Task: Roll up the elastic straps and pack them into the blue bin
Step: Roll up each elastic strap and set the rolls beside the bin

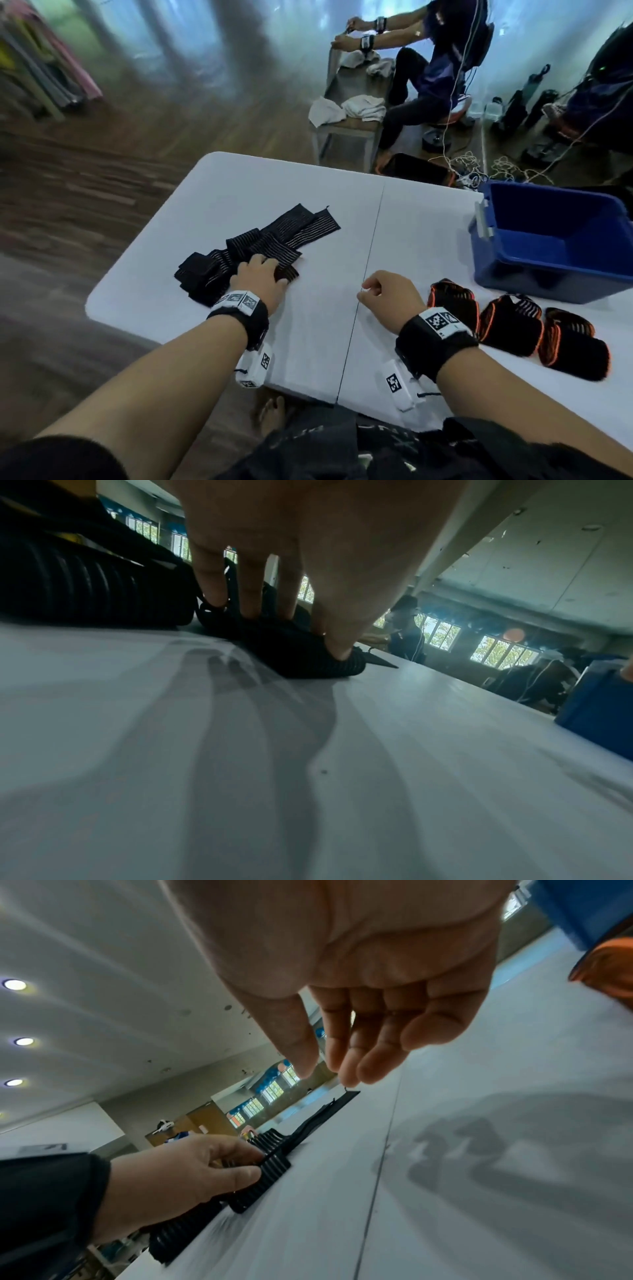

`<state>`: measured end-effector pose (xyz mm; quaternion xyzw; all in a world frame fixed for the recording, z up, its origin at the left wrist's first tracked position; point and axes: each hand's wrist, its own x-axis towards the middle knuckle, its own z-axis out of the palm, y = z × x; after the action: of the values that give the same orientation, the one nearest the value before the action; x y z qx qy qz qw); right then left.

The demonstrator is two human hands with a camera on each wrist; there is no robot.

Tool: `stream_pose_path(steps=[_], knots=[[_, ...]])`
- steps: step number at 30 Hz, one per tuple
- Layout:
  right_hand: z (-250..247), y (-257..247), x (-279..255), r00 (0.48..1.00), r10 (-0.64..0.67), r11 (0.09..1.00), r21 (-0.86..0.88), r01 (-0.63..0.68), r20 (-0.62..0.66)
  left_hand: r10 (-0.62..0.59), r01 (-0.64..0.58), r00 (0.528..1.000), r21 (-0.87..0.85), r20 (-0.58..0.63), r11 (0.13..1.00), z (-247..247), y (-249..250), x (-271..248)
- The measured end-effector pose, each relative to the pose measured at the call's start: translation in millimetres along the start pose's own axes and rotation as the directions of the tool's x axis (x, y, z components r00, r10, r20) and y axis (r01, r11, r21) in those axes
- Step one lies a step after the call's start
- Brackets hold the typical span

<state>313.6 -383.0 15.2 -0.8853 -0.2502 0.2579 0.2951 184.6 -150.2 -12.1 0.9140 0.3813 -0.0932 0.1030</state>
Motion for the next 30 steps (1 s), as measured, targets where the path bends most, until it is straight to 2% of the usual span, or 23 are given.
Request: stream_pose_path(steps=[4, 6, 8, 13, 16, 21, 24, 25, 27, 30], knots=[[15, -9, 6, 0.999, -0.030, 0.999, -0.012, 0.030, 0.044, 0.014, -0.014, 1.000, -0.002, 0.017, 1.000, -3, 0, 10], [20, -13, 9, 0.998, -0.035, 0.999, 0.001, 0.035, 0.058, 0.037, -0.036, 0.999, -0.078, 0.003, 0.996, -7, -3, 16], [24, -18, 12, 0.998, -0.040, 0.999, 0.033, 0.038, 0.058, 0.122, -0.125, 0.992, -0.198, -0.030, 0.972, -11, -6, 20], [30, -38, 23, 0.998, -0.065, 0.987, 0.150, 0.061, 0.022, 0.394, -0.406, 0.912, -0.390, -0.115, 0.827, -28, -5, 0], [35, -51, 33, 0.996, -0.084, 0.979, 0.186, 0.085, -0.010, 0.457, -0.482, 0.872, -0.465, -0.174, 0.742, -36, -5, -10], [42, -71, 45, 0.990, -0.137, 0.968, 0.210, 0.141, -0.034, 0.418, -0.397, 0.901, -0.609, -0.115, 0.687, -45, -17, -12], [47, -79, 49, 0.989, -0.140, 0.970, 0.193, 0.146, -0.043, 0.382, -0.361, 0.916, -0.661, -0.120, 0.658, -55, -31, -11], [48, -81, 50, 0.990, -0.134, 0.971, 0.192, 0.141, -0.047, 0.364, -0.357, 0.922, -0.649, -0.130, 0.672, -59, -38, -10], [50, -85, 52, 0.990, -0.127, 0.970, 0.201, 0.136, -0.055, 0.291, -0.331, 0.943, -0.560, -0.163, 0.759, -60, -63, -3], [54, -89, 54, 0.991, -0.124, 0.961, 0.245, 0.132, -0.050, 0.129, -0.195, 0.971, -0.350, -0.202, 0.916, -58, -107, 14]])
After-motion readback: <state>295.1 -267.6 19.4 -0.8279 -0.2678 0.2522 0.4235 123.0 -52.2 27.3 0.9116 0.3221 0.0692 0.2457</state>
